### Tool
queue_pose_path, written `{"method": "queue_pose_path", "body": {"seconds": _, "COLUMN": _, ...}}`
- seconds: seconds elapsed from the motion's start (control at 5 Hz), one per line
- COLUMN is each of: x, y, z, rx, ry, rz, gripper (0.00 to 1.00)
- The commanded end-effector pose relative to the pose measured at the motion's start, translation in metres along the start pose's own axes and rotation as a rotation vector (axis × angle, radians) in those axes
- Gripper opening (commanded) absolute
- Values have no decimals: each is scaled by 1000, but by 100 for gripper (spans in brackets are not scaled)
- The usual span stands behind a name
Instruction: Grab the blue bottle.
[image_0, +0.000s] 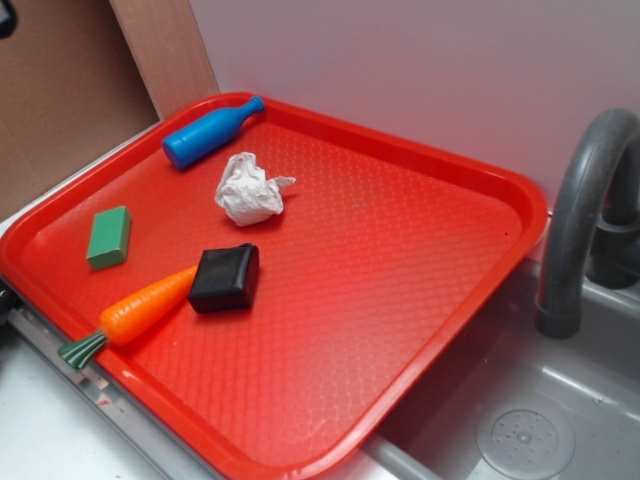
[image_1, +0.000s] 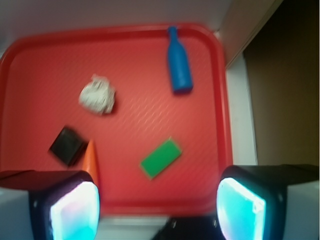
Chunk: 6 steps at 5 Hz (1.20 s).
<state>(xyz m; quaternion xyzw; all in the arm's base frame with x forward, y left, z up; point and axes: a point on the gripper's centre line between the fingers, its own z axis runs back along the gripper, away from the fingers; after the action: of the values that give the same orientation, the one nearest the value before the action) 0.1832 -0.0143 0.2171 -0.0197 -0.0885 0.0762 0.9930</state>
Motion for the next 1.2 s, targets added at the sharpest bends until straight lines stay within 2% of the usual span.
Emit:
{"method": "queue_pose_path", "body": {"seconds": 0.0, "x": 61, "y": 24, "z": -35, "rx": -25, "ry": -143, "rz": -99, "gripper": 100}}
{"method": "queue_pose_path", "body": {"seconds": 0.2, "x": 77, "y": 24, "z": -61, "rx": -39, "ry": -141, "rz": -119, "gripper": 100}}
{"method": "queue_pose_path", "body": {"seconds": 0.6, "x": 95, "y": 28, "z": -120, "rx": -33, "ry": -56, "rz": -74, "gripper": 100}}
{"method": "queue_pose_path", "body": {"seconds": 0.8, "x": 102, "y": 30, "z": -146, "rx": -51, "ry": -4, "rz": -36, "gripper": 100}}
{"method": "queue_pose_path", "body": {"seconds": 1.0, "x": 101, "y": 29, "z": -161, "rx": -9, "ry": 26, "rz": -39, "gripper": 100}}
